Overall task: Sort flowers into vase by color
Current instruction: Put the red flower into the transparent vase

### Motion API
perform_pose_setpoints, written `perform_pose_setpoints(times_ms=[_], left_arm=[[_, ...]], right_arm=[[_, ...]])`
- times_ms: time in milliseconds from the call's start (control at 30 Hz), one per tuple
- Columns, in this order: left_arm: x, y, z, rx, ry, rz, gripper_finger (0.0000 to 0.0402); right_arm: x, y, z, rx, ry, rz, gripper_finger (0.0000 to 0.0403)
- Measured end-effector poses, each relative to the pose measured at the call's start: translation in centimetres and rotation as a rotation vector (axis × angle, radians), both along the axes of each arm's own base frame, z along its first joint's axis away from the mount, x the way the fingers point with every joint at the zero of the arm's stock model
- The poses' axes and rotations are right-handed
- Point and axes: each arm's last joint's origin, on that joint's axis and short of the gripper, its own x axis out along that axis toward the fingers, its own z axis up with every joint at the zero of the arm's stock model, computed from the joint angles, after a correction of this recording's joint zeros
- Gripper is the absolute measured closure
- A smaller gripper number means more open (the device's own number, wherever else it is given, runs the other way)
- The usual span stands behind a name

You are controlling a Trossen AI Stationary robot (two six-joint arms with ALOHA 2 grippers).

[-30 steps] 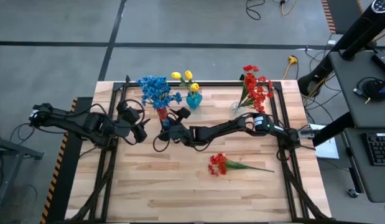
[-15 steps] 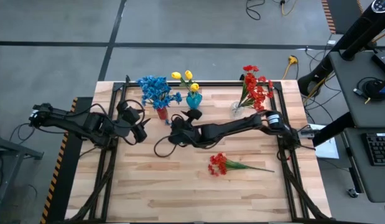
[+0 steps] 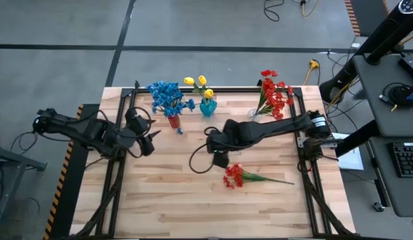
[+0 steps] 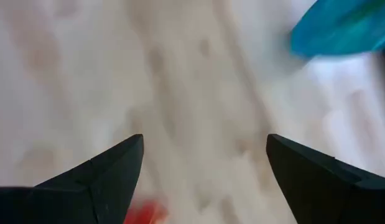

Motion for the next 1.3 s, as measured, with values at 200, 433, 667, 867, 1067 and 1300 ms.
perform_pose_setpoints(times_ms=[200, 433, 667, 867, 1067, 1300], left_arm=[[-0.9, -1.5, 1.0, -0.178, 0.027, -0.099, 0.0200], [-1.4, -3.8, -0.2, -0.286, 0.085, -0.130, 0.0200], [-1.7, -5.9, -2.3, -0.326, 0.103, -0.118, 0.0200], [-1.7, -7.1, -3.1, -0.350, 0.101, -0.105, 0.0200], [-1.3, -7.9, -3.6, -0.341, 0.123, -0.107, 0.0200], [-0.8, -8.3, -3.9, -0.299, 0.094, -0.089, 0.0200]], right_arm=[[-2.0, 0.7, 0.8, 0.225, 0.122, 0.021, 0.0076], [-3.3, 2.3, -0.1, 0.220, 0.211, 0.142, 0.0076], [-5.9, 4.5, -3.3, 0.190, 0.255, 0.160, 0.0076], [-9.1, 6.0, -5.8, 0.199, 0.281, 0.116, 0.0076], [-12.4, 7.7, -7.8, 0.212, 0.266, 0.102, 0.0078], [-13.3, 8.3, -11.1, 0.201, 0.132, 0.103, 0.0078]])
